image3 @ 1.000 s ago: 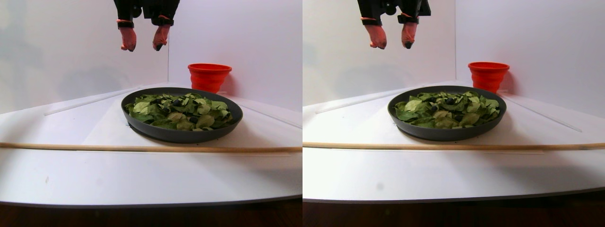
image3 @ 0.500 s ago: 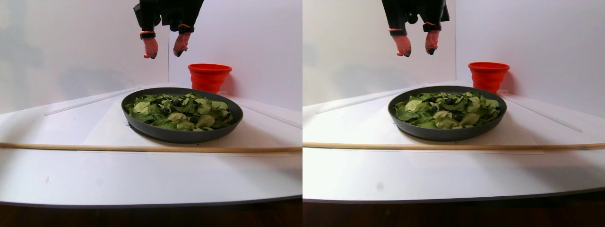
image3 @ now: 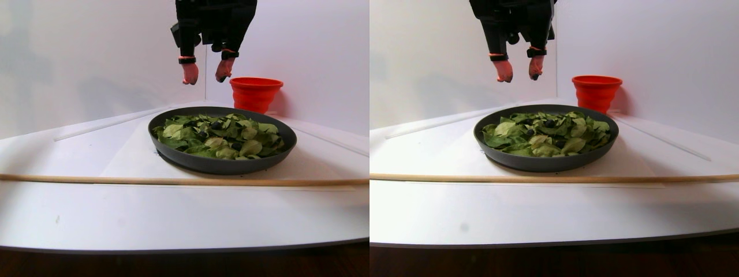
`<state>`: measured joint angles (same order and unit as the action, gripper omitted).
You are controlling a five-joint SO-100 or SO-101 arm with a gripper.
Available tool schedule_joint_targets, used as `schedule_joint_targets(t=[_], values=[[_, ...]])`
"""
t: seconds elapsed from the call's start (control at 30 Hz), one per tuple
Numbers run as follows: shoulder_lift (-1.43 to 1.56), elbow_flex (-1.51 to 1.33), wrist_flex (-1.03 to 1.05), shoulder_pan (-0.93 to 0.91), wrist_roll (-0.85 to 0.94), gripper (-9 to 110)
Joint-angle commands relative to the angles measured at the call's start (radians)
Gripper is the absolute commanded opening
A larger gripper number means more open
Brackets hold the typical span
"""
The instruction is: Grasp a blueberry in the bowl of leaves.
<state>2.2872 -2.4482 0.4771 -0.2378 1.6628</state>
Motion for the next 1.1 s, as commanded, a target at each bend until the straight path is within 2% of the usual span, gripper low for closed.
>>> schedule_joint_targets(t=[0.0, 1.07], values=[[-0.020, 0.083, -0.026, -0.002, 0.008, 19], [-0.322, 0.163, -0.273, 0.023, -0.003, 18]])
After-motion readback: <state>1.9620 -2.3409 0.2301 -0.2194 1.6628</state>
